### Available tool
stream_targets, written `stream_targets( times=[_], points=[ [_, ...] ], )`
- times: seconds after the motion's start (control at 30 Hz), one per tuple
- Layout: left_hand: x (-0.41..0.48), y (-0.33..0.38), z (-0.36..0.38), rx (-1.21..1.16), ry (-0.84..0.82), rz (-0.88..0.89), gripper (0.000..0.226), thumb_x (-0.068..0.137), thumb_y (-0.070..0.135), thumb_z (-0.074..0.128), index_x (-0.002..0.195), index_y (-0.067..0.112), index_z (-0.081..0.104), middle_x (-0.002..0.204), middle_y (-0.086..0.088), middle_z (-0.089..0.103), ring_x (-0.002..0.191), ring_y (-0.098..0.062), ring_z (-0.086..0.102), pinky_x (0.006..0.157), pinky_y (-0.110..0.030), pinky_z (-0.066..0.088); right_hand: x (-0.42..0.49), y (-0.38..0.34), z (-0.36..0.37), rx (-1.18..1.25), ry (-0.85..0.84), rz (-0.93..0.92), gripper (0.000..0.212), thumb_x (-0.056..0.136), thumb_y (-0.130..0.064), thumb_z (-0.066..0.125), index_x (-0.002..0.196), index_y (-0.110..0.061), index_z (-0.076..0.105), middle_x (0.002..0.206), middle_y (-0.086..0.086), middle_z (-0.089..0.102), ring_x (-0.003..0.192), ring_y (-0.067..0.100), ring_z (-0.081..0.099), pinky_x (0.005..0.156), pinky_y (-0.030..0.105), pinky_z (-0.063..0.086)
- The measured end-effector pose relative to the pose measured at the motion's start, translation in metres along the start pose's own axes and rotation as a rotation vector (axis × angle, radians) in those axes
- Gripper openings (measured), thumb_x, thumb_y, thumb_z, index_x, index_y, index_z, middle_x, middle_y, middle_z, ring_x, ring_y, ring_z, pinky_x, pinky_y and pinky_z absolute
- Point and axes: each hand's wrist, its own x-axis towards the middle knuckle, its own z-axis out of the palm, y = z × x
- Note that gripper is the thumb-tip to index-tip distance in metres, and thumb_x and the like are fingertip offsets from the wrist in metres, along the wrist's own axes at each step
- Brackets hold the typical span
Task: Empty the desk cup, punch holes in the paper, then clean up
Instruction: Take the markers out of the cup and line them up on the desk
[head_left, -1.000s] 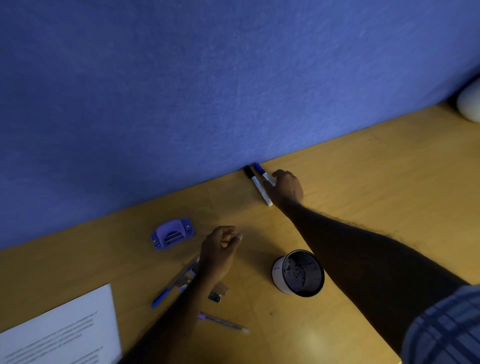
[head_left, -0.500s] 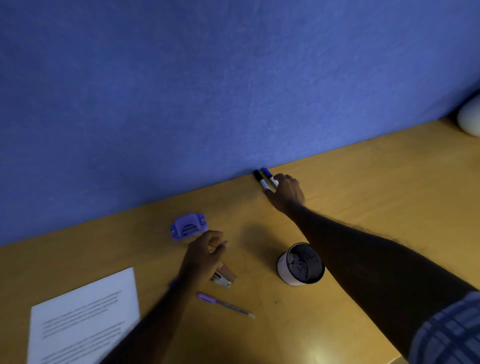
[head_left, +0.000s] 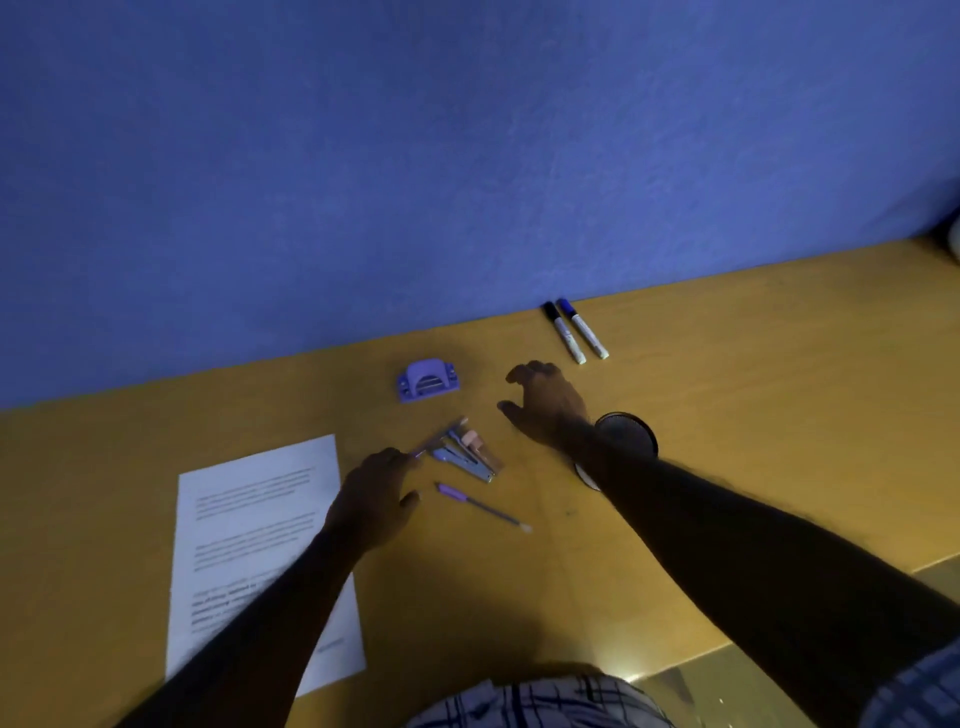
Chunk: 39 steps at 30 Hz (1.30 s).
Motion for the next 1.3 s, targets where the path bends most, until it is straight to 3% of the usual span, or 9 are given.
stream_targets(
  times=[0.2,0.37,0.57,0.73,0.87,0.93,1.1,1.2,1.3],
  points=[
    [-0.034,-0.002,0.010,0.042,-0.091,-0.081,0.047,0.091,0.036,0.059,0.134,0.020,0.049,0.136,-0.001,0.051,0.123,-0.018,0.049,0.100,-0.036,0.045,-0.058,-0.016,0.033,-0.128,-0.207,-0.096,0.032,0.091,-0.038,0.058,0.115,-0.018,0.063,0.117,0.006,0.064,0.109,0.025,0.058,0.084,0.036,0.052],
    [-0.051,-0.005,0.018,0.004,-0.113,-0.118,0.047,0.091,0.037,0.058,0.134,0.020,0.049,0.136,-0.001,0.050,0.123,-0.019,0.048,0.100,-0.037,0.045,-0.089,-0.017,0.060,-0.165,-0.366,-0.039,0.040,0.088,-0.040,0.064,0.122,-0.021,0.058,0.120,0.005,0.062,0.110,0.025,0.059,0.082,0.038,0.055],
    [-0.054,0.003,0.023,-0.185,-0.160,-0.238,0.050,0.090,0.039,0.063,0.133,0.018,0.052,0.134,-0.004,0.054,0.121,-0.018,0.052,0.100,-0.034,0.047,-0.091,-0.018,0.066,-0.166,-0.405,-0.010,0.031,0.089,-0.033,0.064,0.118,-0.021,0.062,0.120,0.005,0.062,0.106,0.021,0.060,0.078,0.033,0.054],
    [-0.046,0.024,0.027,-0.536,-0.130,-0.437,0.045,0.091,0.035,0.064,0.129,0.012,0.057,0.119,0.001,0.057,0.113,-0.017,0.055,0.090,-0.027,0.042,-0.084,-0.033,0.061,-0.034,-0.387,-0.066,0.029,0.090,-0.034,0.064,0.113,-0.016,0.067,0.119,0.006,0.063,0.109,0.022,0.060,0.086,0.031,0.051],
    [-0.036,0.038,0.020,-1.112,0.013,-0.658,0.015,0.095,0.016,0.058,0.101,0.008,0.069,0.088,-0.008,0.068,0.076,-0.015,0.063,0.066,-0.025,0.048,-0.075,-0.056,0.054,0.180,-0.426,-0.124,0.024,0.088,-0.029,0.069,0.105,-0.012,0.073,0.109,0.006,0.070,0.103,0.017,0.063,0.083,0.025,0.044],
    [-0.031,0.038,0.017,-1.255,0.100,-0.700,0.013,0.094,0.011,0.056,0.090,0.008,0.068,0.082,-0.008,0.068,0.070,-0.014,0.063,0.059,-0.022,0.048,-0.068,-0.066,0.053,0.246,-0.434,-0.135,0.019,0.088,-0.025,0.069,0.100,-0.011,0.075,0.104,0.007,0.072,0.098,0.017,0.063,0.076,0.022,0.043],
    [-0.021,0.026,0.013,-1.220,0.204,-0.636,0.018,0.096,0.014,0.055,0.095,0.002,0.069,0.083,-0.005,0.072,0.076,-0.015,0.069,0.054,-0.019,0.052,-0.050,-0.077,0.058,0.215,-0.436,-0.223,0.020,0.091,-0.029,0.064,0.098,-0.014,0.075,0.099,-0.001,0.070,0.071,-0.003,0.045,0.060,0.007,0.027],
    [-0.023,0.019,0.013,-1.159,0.190,-0.566,0.020,0.094,0.015,0.057,0.092,-0.002,0.068,0.077,-0.008,0.068,0.068,-0.015,0.062,0.053,-0.020,0.049,-0.046,-0.077,0.059,0.226,-0.440,-0.224,0.018,0.089,-0.028,0.068,0.099,-0.015,0.074,0.091,-0.010,0.065,0.070,-0.006,0.046,0.060,0.005,0.030],
    [-0.024,0.010,0.017,-1.136,0.157,-0.528,0.023,0.094,0.019,0.059,0.087,-0.002,0.066,0.071,-0.009,0.065,0.064,-0.018,0.059,0.054,-0.024,0.047,-0.035,-0.079,0.064,0.233,-0.463,-0.235,0.017,0.087,-0.024,0.070,0.099,-0.012,0.071,0.096,-0.001,0.068,0.080,0.003,0.057,0.064,0.009,0.039]
  ],
)
